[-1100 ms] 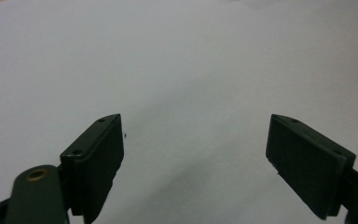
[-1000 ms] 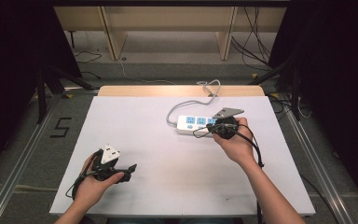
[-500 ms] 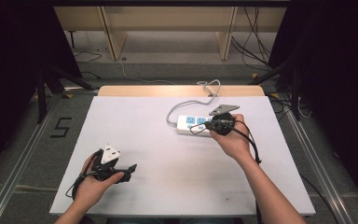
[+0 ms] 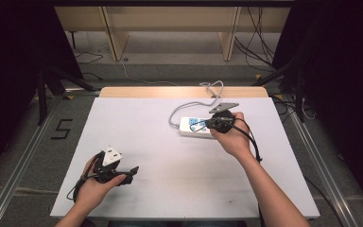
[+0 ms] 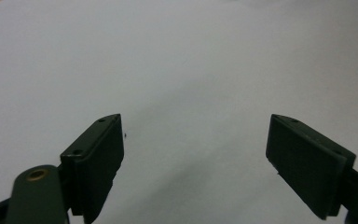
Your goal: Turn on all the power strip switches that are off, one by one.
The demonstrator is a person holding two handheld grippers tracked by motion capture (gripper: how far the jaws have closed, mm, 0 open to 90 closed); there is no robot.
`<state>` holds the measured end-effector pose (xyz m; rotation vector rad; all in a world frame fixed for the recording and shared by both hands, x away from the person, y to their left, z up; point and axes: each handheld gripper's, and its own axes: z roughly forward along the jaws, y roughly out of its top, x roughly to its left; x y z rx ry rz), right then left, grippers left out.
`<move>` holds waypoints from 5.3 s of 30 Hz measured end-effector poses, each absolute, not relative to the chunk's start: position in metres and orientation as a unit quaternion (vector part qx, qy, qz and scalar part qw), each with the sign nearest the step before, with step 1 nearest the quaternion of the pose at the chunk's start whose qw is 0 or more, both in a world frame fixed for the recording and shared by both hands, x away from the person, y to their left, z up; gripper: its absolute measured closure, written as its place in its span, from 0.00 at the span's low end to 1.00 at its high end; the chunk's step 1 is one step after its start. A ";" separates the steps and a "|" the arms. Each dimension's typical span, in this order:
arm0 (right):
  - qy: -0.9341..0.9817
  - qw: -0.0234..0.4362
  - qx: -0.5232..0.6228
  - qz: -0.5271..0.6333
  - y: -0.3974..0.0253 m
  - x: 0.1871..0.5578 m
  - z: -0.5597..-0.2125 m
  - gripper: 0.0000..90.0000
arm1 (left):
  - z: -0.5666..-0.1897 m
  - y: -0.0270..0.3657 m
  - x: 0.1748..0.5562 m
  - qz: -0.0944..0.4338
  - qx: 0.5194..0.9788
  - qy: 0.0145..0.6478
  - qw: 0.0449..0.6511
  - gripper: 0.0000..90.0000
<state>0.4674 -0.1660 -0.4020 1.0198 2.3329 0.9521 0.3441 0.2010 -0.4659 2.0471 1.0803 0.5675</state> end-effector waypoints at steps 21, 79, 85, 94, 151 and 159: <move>0.847 0.205 0.369 0.322 -0.156 0.484 -0.402 1.00 | -0.466 0.201 0.344 0.221 0.800 0.419 0.369 0.21; 0.866 0.157 0.388 0.272 -0.129 0.523 -0.423 1.00 | -0.466 0.201 0.344 0.220 0.801 0.417 0.370 0.21; 0.867 0.154 0.390 0.268 -0.126 0.525 -0.424 1.00 | -0.466 0.201 0.344 0.220 0.801 0.416 0.369 0.21; 0.870 0.152 0.389 0.262 -0.123 0.527 -0.423 1.00 | -0.466 0.200 0.344 0.220 0.802 0.416 0.369 0.21; 0.884 0.133 0.385 0.229 -0.101 0.536 -0.436 1.00 | -0.466 0.200 0.344 0.219 0.803 0.414 0.369 0.21; 0.886 0.133 0.384 0.223 -0.100 0.537 -0.438 1.00 | -0.466 0.200 0.344 0.219 0.804 0.413 0.368 0.21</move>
